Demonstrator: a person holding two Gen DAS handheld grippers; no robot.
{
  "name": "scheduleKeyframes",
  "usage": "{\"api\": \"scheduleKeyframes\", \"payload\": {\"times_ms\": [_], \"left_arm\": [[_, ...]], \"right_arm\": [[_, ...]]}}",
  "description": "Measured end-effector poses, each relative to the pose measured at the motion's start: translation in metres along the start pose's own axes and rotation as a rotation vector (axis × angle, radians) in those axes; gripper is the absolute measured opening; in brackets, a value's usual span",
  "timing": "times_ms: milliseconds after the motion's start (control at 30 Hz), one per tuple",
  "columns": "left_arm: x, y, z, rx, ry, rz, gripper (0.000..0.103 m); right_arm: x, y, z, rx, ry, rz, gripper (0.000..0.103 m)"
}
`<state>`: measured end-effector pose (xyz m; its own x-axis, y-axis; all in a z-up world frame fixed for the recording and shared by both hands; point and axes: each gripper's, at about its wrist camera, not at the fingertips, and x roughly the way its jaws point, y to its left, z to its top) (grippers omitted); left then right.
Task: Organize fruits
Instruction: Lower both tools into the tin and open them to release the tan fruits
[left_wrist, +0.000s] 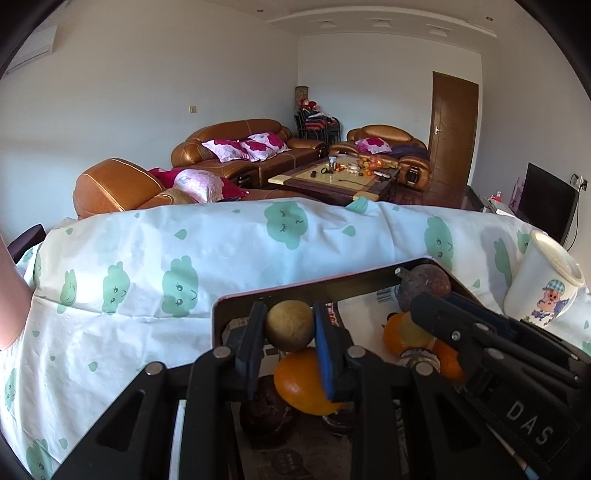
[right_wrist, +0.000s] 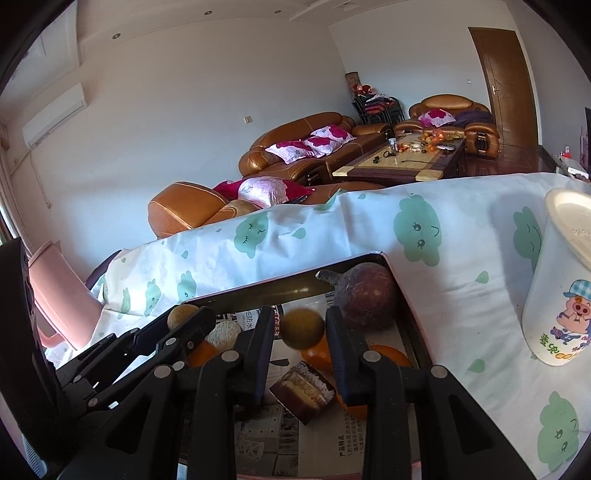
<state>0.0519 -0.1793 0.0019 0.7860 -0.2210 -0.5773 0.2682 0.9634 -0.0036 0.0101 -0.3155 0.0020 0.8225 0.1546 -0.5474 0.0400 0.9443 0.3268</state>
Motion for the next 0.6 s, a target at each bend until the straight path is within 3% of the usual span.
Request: {"api": "scheduleKeyframes", "payload": {"times_ms": [200,300,367,400,433,500,600], "left_arm": [[-0.004,-0.006,-0.001,0.027,-0.016,0.002,0.027],[-0.007,-0.01,-0.001,0.045,-0.028,0.006,0.03],[-0.008,-0.012,-0.001,0.058,-0.035,0.008,0.05],[-0.009,-0.014,-0.001,0.062,-0.04,0.025,0.073],[-0.01,-0.014,-0.001,0.062,-0.048,0.043,0.084],[-0.013,-0.015,-0.001,0.067,-0.057,0.034,0.086],[-0.012,-0.019,-0.001,0.084,-0.049,0.029,0.103]], "right_arm": [[-0.013,0.007,0.002,0.002,-0.067,0.062,0.049],[-0.03,0.01,0.002,-0.001,-0.153,0.012,0.062],[-0.042,0.008,0.001,0.013,-0.227,-0.07,0.075],[-0.048,0.007,0.001,0.023,-0.261,-0.104,0.078],[-0.052,0.004,0.001,0.032,-0.288,-0.129,0.078],[-0.058,-0.001,0.003,0.053,-0.318,-0.16,0.078],[-0.057,-0.007,0.005,0.08,-0.321,-0.169,0.078]]}}
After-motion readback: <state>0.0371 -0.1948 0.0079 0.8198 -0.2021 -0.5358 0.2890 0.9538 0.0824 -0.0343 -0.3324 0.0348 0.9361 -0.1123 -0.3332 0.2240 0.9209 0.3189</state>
